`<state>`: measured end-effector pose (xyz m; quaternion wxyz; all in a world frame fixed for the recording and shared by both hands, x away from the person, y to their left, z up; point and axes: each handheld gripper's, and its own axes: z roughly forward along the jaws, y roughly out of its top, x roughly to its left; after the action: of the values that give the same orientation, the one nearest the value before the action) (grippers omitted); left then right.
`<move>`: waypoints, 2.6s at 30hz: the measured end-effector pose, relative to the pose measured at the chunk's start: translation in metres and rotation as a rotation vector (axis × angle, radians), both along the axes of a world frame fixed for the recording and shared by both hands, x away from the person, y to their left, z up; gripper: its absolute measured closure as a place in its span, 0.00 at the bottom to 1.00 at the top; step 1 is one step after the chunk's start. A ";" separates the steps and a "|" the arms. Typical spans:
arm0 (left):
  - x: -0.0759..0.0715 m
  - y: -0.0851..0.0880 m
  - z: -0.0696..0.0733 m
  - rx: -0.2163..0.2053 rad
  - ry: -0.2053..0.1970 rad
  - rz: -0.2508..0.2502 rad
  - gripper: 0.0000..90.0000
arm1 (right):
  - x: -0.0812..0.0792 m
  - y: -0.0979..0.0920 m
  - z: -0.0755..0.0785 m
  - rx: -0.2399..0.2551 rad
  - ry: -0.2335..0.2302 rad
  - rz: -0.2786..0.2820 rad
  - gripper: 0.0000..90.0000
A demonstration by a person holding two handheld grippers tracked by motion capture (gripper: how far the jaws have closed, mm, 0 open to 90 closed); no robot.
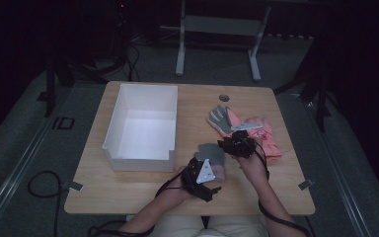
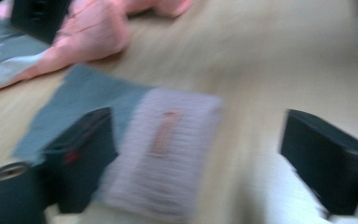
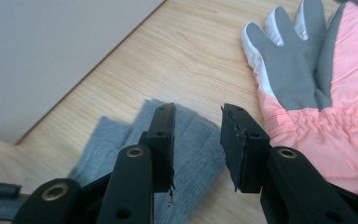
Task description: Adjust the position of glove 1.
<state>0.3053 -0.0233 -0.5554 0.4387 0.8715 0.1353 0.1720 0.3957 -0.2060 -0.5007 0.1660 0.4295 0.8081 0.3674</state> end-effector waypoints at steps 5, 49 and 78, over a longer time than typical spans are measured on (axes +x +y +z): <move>0.008 -0.003 -0.006 0.059 -0.023 -0.053 0.16 | 0.017 0.001 -0.014 0.000 0.044 -0.022 0.68; 0.018 0.004 -0.008 0.156 -0.052 -0.061 0.79 | 0.028 0.007 -0.026 0.017 0.170 0.037 0.92; 0.022 0.007 0.001 0.155 0.032 -0.071 0.80 | 0.030 0.020 -0.034 0.057 0.237 0.103 0.80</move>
<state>0.3270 -0.0159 -0.5549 0.3734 0.9099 0.0977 0.1522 0.4254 -0.1862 -0.5346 0.0379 0.4322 0.8323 0.3449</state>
